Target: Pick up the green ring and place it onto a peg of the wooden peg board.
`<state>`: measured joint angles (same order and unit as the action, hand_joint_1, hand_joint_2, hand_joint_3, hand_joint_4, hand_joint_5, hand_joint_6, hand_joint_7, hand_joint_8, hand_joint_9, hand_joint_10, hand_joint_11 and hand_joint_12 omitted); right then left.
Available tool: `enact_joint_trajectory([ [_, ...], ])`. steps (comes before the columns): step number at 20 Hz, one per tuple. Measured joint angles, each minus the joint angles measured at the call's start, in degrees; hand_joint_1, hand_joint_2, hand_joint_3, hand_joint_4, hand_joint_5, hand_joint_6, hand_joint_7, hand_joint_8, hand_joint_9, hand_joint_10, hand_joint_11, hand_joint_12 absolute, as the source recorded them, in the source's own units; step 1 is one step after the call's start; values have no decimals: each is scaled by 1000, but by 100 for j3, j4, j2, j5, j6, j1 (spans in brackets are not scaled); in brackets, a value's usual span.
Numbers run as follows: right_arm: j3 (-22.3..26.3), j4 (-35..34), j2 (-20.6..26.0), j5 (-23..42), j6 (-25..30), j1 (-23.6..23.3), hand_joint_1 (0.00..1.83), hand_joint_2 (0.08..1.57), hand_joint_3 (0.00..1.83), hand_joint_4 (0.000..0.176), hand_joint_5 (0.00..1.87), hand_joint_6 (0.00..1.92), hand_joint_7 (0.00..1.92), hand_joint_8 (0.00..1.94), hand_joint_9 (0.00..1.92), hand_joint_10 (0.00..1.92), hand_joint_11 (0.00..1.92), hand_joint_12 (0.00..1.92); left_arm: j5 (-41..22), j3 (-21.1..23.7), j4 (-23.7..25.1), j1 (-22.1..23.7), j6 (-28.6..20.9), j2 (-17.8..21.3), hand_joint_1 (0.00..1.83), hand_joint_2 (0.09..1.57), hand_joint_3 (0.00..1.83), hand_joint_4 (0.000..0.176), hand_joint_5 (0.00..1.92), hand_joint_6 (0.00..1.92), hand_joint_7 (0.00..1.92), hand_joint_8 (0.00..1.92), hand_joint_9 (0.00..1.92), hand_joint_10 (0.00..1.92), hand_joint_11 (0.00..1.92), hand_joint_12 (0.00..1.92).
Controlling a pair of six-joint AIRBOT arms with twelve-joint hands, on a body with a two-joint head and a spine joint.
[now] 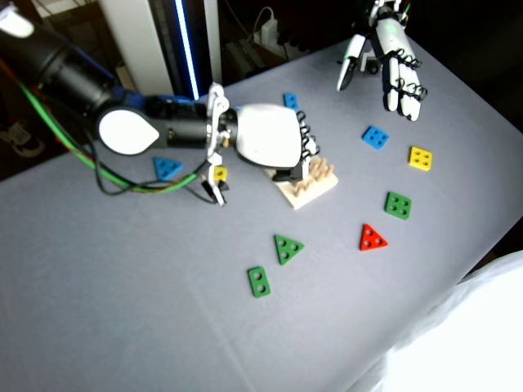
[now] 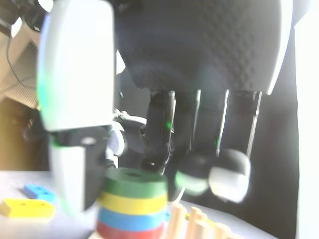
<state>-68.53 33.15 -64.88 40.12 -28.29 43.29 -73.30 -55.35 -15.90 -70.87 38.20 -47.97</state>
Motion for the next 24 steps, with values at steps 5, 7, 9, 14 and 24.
enact_joint_trajectory([
  [5,166,-809,542,671,-15,295,1031,1007,0,6,681,1,516,4,500,188,236,1026,-28,2,-17,0,-17,2,771,1078,1,75,177,2,89,0,19,7,0,267],
  [7,291,-1176,710,1021,-15,590,1001,986,0,31,714,2,553,6,509,53,42,1115,-109,13,-7,-7,-37,2,768,1074,0,87,177,1,95,3,22,9,0,247],
  [9,417,-1718,885,1445,-122,925,993,957,0,15,718,0,595,4,528,24,56,1066,-282,39,-68,-50,-44,13,742,1075,0,78,175,3,88,5,32,9,0,205],
  [14,501,-3355,1023,2573,-525,1582,1024,1026,0,0,686,1,623,1,580,1,365,499,-627,72,-216,-151,-101,37,854,1051,0,84,192,1,112,0,106,5,0,454],
  [24,684,-4360,1075,4044,-564,2059,565,1266,15,0,469,1,582,3,664,8,551,148,-1300,160,-428,-155,-98,20,390,1097,4,71,234,0,108,0,86,2,0,549],
])
